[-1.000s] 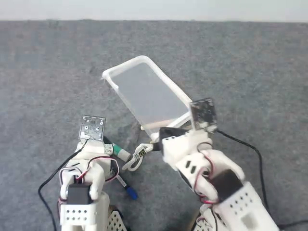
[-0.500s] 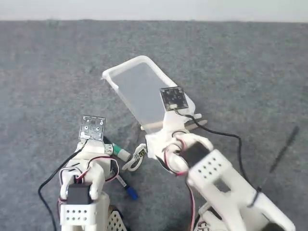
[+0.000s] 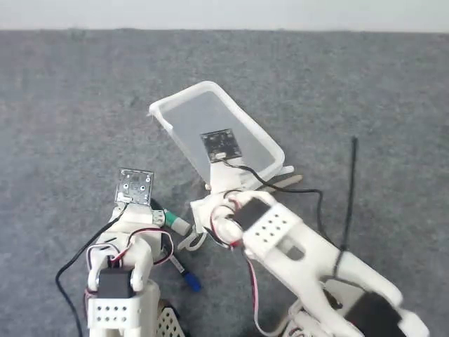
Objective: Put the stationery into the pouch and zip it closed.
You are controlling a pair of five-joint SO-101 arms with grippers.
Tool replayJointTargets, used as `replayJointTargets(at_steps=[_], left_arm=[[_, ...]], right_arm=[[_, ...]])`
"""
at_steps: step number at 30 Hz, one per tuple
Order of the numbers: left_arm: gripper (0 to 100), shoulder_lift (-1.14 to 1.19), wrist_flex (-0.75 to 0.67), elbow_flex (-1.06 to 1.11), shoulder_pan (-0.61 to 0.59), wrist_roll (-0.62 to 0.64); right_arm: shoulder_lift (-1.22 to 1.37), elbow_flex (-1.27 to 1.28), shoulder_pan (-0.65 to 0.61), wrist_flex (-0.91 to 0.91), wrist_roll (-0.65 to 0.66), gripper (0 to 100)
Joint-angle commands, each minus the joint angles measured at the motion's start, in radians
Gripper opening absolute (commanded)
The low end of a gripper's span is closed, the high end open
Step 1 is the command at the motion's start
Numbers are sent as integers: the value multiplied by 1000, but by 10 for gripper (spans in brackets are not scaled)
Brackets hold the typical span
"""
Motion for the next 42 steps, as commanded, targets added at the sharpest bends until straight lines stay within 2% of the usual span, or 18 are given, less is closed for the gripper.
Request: replayJointTargets(at_steps=[1,6,11,16,28,32,42], left_arm=[[22,-20,-31,-10,-6,2],[22,-20,-31,-10,-6,2],[22,-20,-31,-10,-6,2],[22,-20,-31,-10,-6,2],[22,-20,-31,-10,-6,2],[22,-20,-31,-10,-6,2],[22,-20,-31,-10,-6,2]], right_arm=[[81,-109,31,-19,-38,6],[176,-160,59,59,-40,6],[179,-238,59,306,-14,8],[189,-298,62,492,95,9],[140,-359,147,676,189,8],[54,-396,147,653,186,7],[31,-258,107,357,186,7]])
